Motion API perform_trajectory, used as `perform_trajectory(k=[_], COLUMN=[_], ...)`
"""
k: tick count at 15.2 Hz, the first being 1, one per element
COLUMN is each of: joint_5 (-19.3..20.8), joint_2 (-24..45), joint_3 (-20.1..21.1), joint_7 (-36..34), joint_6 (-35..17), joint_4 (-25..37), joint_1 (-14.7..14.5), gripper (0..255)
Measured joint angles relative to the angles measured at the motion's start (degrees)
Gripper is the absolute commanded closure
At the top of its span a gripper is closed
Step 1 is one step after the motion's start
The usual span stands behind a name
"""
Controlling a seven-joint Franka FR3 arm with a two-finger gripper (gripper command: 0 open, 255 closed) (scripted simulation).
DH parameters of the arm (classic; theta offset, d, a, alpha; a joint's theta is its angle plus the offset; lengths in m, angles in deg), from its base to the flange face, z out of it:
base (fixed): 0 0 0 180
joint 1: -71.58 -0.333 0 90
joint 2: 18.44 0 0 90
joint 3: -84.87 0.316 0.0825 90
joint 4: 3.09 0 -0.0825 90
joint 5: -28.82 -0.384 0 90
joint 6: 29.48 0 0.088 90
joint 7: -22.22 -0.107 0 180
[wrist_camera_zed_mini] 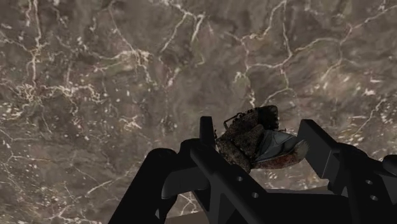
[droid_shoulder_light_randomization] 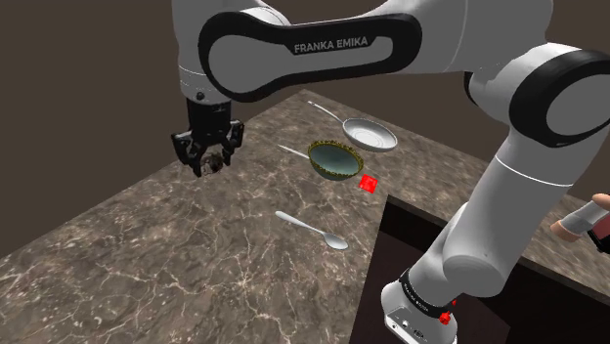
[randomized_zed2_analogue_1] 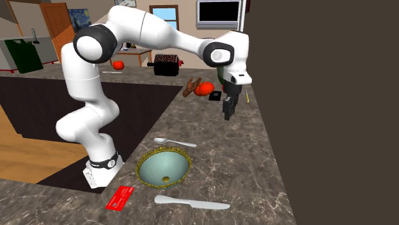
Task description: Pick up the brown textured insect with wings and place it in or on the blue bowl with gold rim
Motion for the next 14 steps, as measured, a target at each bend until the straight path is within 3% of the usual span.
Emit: perform_trajectory(k=[10, 14], joint_5=[-0.56, -3.54], joint_2=[-0.86, -7.02], joint_3=[0.12, -1.31], joint_7=[0.56, 4.98], joint_6=[6.88, 5.77], joint_4=[6.15, -0.26], joint_1=[0.01, 2.68], gripper=[255, 255])
